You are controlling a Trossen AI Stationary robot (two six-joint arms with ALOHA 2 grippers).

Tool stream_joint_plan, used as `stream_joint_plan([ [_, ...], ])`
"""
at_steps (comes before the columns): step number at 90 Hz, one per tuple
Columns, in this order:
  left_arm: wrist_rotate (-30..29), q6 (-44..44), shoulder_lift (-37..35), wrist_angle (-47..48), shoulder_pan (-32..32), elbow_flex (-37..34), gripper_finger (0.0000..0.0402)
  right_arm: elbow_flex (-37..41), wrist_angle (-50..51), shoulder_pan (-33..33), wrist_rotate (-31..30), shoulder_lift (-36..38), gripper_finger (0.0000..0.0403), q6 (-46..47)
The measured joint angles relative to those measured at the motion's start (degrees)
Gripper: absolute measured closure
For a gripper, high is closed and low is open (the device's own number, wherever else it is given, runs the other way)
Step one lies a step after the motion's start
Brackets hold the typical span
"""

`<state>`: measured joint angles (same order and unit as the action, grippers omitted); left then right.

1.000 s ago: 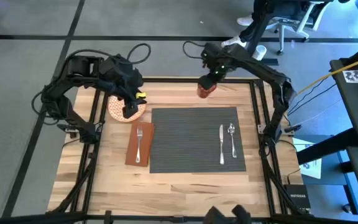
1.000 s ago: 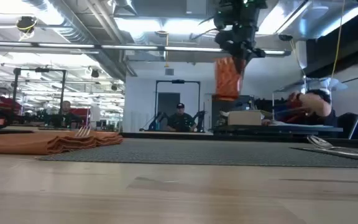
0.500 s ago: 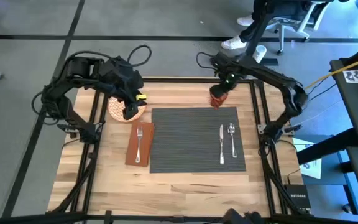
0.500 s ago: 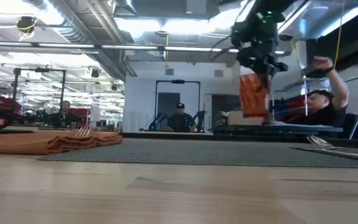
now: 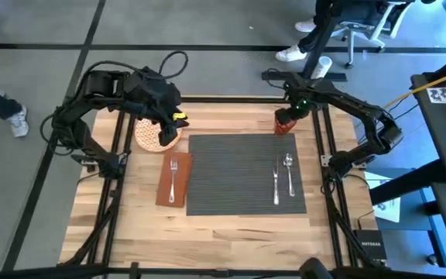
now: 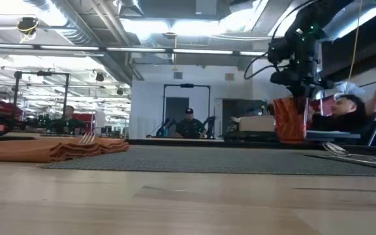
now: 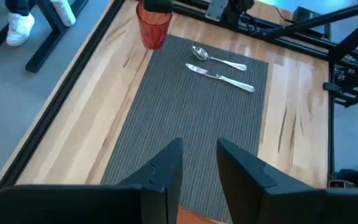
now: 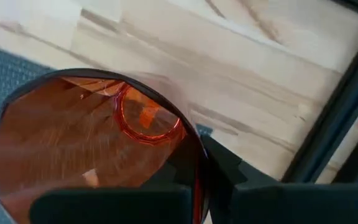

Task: Set table place
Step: Move the orange glass to the top right of the table

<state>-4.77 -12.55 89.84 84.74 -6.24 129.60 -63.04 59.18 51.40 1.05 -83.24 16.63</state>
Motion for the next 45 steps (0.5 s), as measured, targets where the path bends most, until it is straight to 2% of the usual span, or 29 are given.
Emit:
stream_joint_plan([
  [16,0.0,-2.0,0.0,0.1,0.0,0.0,0.0319,0.0,-2.8,3.2,0.0,0.0,0.0403,0.2],
  [45,-0.4,-2.3,0.0,0.1,0.3,0.0,0.0319,0.0,-2.3,9.1,-0.6,-0.1,0.0403,-1.6],
])
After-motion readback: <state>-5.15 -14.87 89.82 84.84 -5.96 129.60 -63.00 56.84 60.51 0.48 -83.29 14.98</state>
